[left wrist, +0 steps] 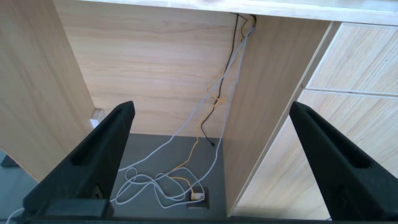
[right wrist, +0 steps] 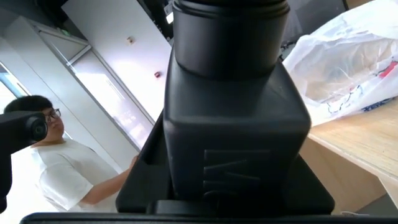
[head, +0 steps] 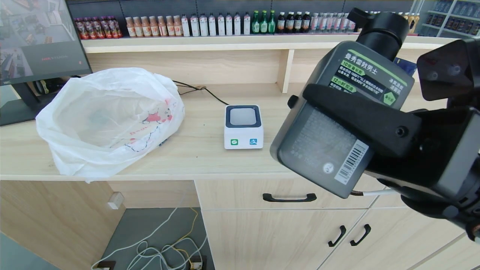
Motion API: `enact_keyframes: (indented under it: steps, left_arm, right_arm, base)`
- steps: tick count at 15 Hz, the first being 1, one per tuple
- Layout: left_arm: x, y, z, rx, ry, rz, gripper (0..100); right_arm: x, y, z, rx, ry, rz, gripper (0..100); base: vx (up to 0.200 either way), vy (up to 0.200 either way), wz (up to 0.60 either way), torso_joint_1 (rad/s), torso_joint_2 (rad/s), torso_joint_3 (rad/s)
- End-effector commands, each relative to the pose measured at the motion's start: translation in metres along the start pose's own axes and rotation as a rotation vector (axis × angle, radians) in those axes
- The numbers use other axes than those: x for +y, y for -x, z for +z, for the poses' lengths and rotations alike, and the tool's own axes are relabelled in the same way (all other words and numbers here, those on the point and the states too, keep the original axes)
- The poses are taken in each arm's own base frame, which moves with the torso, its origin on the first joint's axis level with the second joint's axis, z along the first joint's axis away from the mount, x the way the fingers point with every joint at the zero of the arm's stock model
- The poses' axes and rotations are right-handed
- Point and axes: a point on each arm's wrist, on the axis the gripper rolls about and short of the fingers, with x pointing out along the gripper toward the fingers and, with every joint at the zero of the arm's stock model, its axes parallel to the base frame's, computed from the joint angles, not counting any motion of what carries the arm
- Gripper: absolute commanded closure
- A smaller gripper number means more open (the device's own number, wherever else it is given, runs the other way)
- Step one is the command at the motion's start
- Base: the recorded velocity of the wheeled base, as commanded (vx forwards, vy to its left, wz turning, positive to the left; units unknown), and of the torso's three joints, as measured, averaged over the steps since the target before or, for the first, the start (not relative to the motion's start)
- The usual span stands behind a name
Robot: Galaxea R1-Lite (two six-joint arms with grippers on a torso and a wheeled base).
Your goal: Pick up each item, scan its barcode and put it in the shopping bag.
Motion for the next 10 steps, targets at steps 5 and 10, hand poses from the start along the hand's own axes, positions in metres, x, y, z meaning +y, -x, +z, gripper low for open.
enact_keyframes:
  steps: [5,10]
  left_arm:
    - [0.000,0.000,0.000,0.000,0.000,0.002,0]
    - [0.000,0.000,0.000,0.000,0.000,0.002,0]
  right_arm:
    - [-0.018,0.006,-0.013,0.056,0.240,-0.074,100]
    - [-0.035,0.016,-0.005,0.010,0.607,-0.365,100]
  base:
    - [0.000,0.000,0.00,0.000,0.00,0.000]
    - [0.000,0.000,0.00,0.000,0.00,0.000]
